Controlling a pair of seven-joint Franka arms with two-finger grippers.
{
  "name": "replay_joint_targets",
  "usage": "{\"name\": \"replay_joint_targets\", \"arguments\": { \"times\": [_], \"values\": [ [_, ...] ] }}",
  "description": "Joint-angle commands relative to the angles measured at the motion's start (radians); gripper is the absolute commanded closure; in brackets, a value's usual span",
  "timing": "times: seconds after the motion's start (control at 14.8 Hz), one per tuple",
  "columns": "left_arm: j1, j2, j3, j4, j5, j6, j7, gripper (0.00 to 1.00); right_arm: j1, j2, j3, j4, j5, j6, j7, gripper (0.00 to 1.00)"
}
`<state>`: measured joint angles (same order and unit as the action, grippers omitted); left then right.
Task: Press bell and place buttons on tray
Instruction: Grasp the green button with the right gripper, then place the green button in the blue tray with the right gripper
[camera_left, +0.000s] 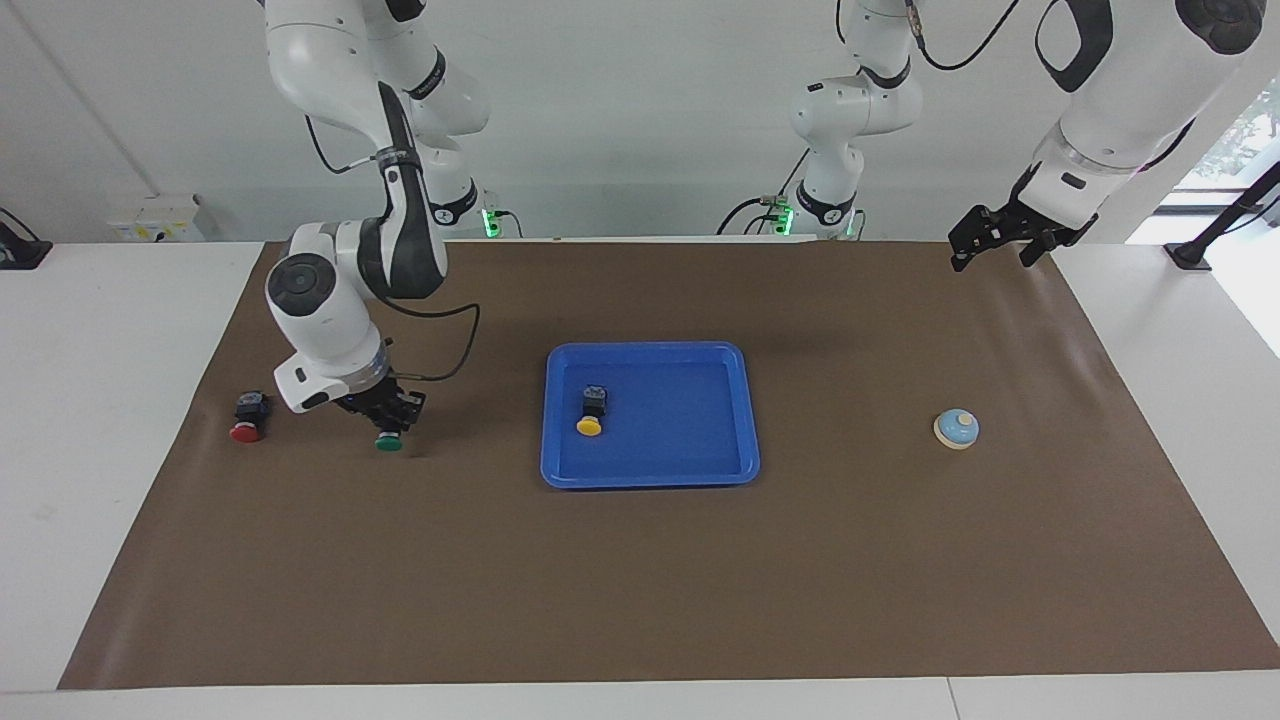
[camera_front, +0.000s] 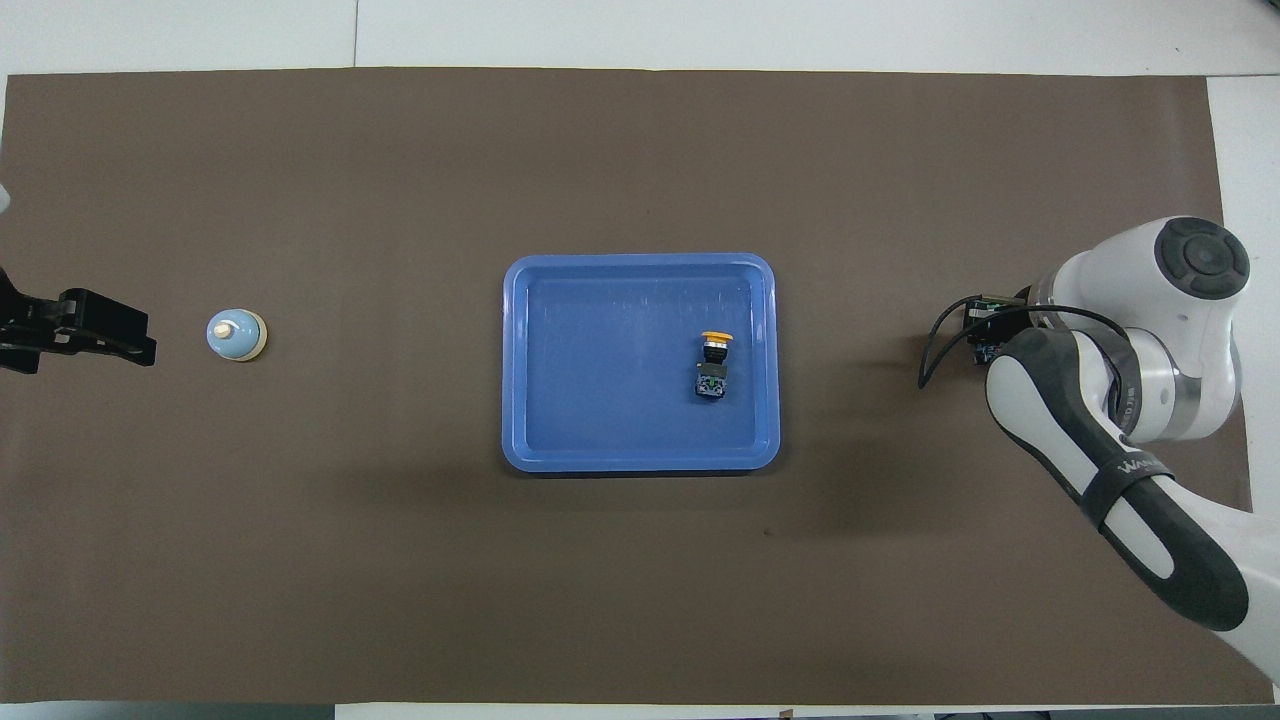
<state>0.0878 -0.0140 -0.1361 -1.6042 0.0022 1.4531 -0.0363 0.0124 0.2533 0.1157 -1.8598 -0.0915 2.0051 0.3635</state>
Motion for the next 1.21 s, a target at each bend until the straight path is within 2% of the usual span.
{"name": "replay_joint_targets", "arguments": {
  "times": [0.0,0.13,0.34,0.61,0.88,1.01,1.15],
  "values": [
    [0.001,-0.017,0.0,-0.008,0.016,-0.011,-0.008,0.0,0.151,0.058,0.004,0.206,-0.001,-0.179,0.135,1.0],
    [0.001,-0.017,0.001,-0.008,0.016,-0.013,-0.008,0.0,0.245,0.076,0.006,0.264,0.007,-0.204,0.169,1.0],
    [0.001,-0.017,0.0,-0.006,0.016,-0.011,-0.008,0.0,0.371,0.125,0.004,0.287,0.085,-0.18,0.242,1.0],
    [0.001,-0.017,0.0,-0.008,0.016,-0.011,-0.008,0.0,0.486,0.213,0.004,0.281,0.084,-0.028,0.333,1.0],
    [0.001,-0.017,0.001,-0.008,0.016,-0.011,-0.008,0.0,0.505,0.204,0.004,0.116,0.079,0.17,0.33,1.0],
    [0.001,-0.017,0.001,-0.008,0.016,-0.013,-0.008,0.0,0.505,0.187,0.006,0.056,0.079,0.227,0.327,1.0],
    [0.001,-0.017,0.001,-0.008,0.016,-0.013,-0.008,0.0,0.514,0.182,0.006,0.041,0.082,0.239,0.356,1.0]
  ]
}}
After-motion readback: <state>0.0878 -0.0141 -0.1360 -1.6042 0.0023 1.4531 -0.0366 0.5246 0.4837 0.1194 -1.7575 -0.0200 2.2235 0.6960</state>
